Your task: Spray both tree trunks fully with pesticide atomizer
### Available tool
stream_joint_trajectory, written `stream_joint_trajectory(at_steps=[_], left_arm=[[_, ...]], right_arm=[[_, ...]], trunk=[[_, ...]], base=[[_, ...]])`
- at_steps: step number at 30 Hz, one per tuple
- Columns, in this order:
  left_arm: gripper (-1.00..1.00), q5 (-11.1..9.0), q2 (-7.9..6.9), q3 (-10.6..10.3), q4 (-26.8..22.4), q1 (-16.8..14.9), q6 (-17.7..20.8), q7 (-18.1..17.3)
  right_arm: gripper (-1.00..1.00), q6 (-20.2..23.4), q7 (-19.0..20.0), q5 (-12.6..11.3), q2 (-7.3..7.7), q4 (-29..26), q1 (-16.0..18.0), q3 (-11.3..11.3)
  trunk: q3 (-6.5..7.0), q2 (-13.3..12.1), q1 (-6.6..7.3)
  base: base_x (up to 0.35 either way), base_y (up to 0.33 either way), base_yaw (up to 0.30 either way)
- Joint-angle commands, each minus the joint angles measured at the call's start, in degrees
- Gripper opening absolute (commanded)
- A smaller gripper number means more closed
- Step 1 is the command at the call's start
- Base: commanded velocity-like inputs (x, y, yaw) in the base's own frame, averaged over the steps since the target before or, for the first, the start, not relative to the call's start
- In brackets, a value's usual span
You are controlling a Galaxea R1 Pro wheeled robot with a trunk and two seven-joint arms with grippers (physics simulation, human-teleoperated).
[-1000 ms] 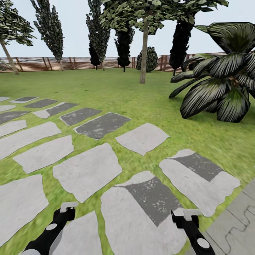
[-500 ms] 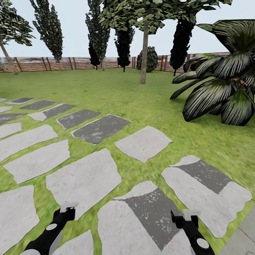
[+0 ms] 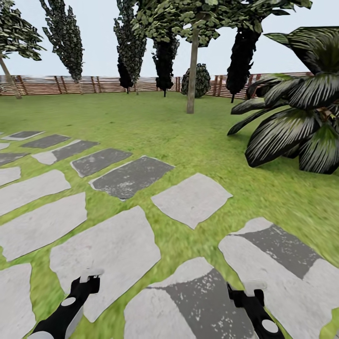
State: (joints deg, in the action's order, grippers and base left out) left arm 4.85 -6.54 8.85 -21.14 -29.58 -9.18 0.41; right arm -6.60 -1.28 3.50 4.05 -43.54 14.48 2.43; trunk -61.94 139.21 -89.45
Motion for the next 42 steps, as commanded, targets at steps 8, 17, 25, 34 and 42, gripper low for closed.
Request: stream_joint_trajectory(at_steps=[8, 17, 25, 34, 42], left_arm=[[-1.0, 0.51, 0.03, 0.29, 0.05, -0.04, -0.22, 0.03], [-1.0, 0.51, 0.03, 0.29, 0.05, -0.02, -0.22, 0.03], [-1.0, 0.51, 0.03, 0.29, 0.05, -0.02, -0.22, 0.03], [-1.0, 0.51, 0.03, 0.32, 0.05, 0.05, -0.22, 0.03], [-1.0, 0.5, 0.03, 0.51, 0.05, 0.05, -0.22, 0.03]], right_arm=[[1.0, -0.16, -0.13, 0.37, -0.08, 0.36, 0.02, 0.03], [1.0, -0.22, -0.2, 0.36, -0.13, 0.4, 0.02, 0.03], [1.0, -0.22, -0.22, 0.36, -0.18, 0.38, 0.02, 0.0], [1.0, -0.17, -0.22, 0.36, -0.18, 0.56, 0.02, 0.01], [1.0, -0.19, -0.26, 0.36, -0.18, 0.56, 0.02, 0.03]], trunk=[[-0.05, 0.01, -0.02], [-0.05, 0.01, -0.02], [-0.05, 0.01, -0.02], [-0.05, 0.01, -0.02], [-0.05, 0.01, -0.02]], base=[[0.337, 0.0, 0.0], [0.337, 0.0, 0.0], [0.337, 0.047, 0.0], [0.328, 0.127, 0.0], [0.324, 0.142, 0.0]])
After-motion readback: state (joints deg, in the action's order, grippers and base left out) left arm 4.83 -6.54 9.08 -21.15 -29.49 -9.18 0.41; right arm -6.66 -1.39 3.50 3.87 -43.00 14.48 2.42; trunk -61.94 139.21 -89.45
